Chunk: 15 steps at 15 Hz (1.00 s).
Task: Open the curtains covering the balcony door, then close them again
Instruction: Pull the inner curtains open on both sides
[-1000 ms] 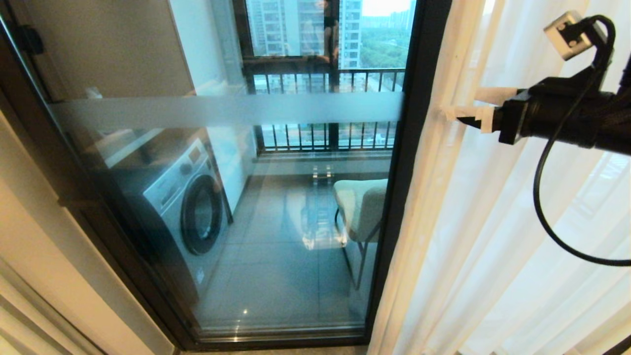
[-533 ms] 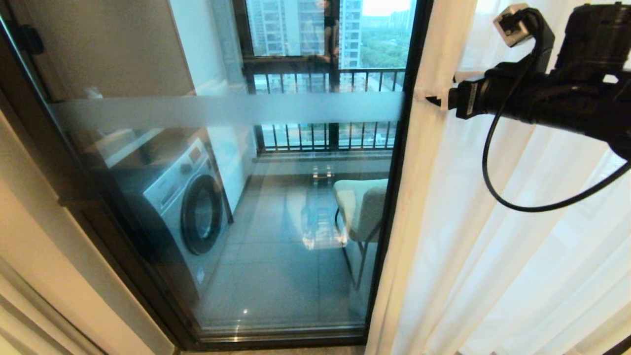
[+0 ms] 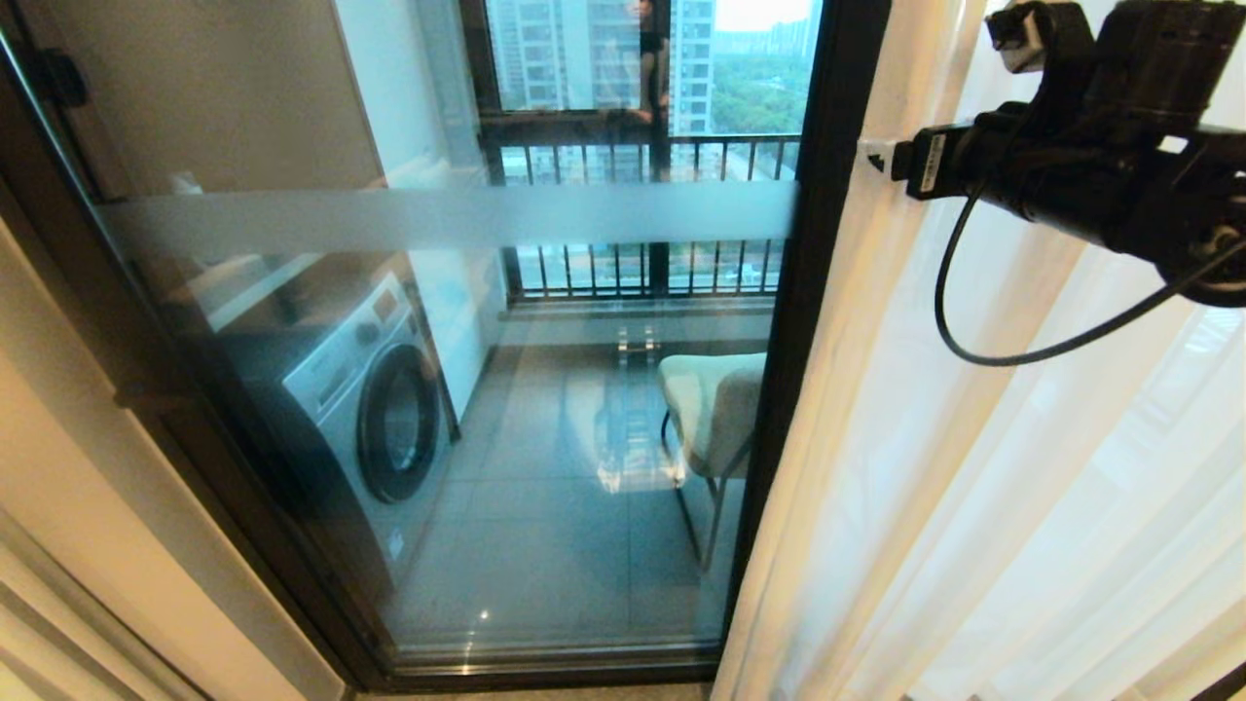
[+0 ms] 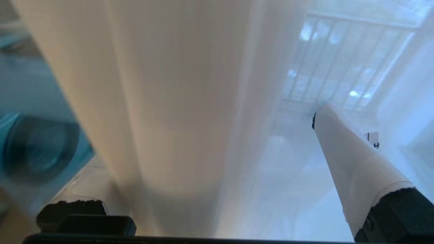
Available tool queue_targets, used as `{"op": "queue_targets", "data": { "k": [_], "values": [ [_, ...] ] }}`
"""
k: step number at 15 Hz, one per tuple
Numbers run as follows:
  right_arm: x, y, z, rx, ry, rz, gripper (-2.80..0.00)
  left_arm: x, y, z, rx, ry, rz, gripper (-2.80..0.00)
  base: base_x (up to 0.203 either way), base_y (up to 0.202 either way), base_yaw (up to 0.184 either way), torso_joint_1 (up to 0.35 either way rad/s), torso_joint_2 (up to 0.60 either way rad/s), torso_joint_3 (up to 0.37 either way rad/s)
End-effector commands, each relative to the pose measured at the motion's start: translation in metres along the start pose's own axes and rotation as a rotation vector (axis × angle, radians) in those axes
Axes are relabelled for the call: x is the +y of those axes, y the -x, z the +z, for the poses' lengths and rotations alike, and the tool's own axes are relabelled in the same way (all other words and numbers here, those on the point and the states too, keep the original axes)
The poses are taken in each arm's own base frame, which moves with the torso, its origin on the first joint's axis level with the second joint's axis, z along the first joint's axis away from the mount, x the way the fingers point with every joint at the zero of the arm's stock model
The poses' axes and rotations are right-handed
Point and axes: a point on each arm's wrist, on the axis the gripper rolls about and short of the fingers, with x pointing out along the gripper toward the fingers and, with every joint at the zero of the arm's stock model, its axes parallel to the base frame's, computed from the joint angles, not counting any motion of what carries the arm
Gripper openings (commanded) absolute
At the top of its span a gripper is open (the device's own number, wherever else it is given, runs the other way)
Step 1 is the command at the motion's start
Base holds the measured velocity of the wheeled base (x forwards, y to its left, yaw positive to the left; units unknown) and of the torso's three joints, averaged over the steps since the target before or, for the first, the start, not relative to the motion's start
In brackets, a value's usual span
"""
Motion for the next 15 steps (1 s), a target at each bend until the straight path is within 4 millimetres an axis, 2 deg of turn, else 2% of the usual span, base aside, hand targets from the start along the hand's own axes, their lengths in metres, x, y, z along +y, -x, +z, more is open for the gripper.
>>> {"op": "queue_targets", "data": {
  "k": [1, 4, 8, 15],
  "values": [
    [-0.005, -0.004, -0.001, -0.01, -0.002, -0.049, 0.0, 0.0, 0.0, 0.0, -0.001, 0.001, 0.001, -2.8, 0.0, 0.0, 0.0, 0.0, 0.0, 0.0],
    [-0.019, -0.01, 0.006, -0.058, -0.003, -0.107, 0.0, 0.0, 0.0, 0.0, 0.0, 0.001, 0.001, -2.8, 0.0, 0.0, 0.0, 0.0, 0.0, 0.0],
    [-0.045, -0.012, 0.004, -0.07, 0.013, -0.18, 0.0, 0.0, 0.0, 0.0, 0.0, 0.001, 0.001, -2.8, 0.0, 0.0, 0.0, 0.0, 0.0, 0.0],
    [-0.065, -0.023, -0.005, -0.129, 0.045, -0.24, 0.0, 0.0, 0.0, 0.0, 0.001, 0.001, 0.001, -2.8, 0.0, 0.0, 0.0, 0.0, 0.0, 0.0]
  ]
}}
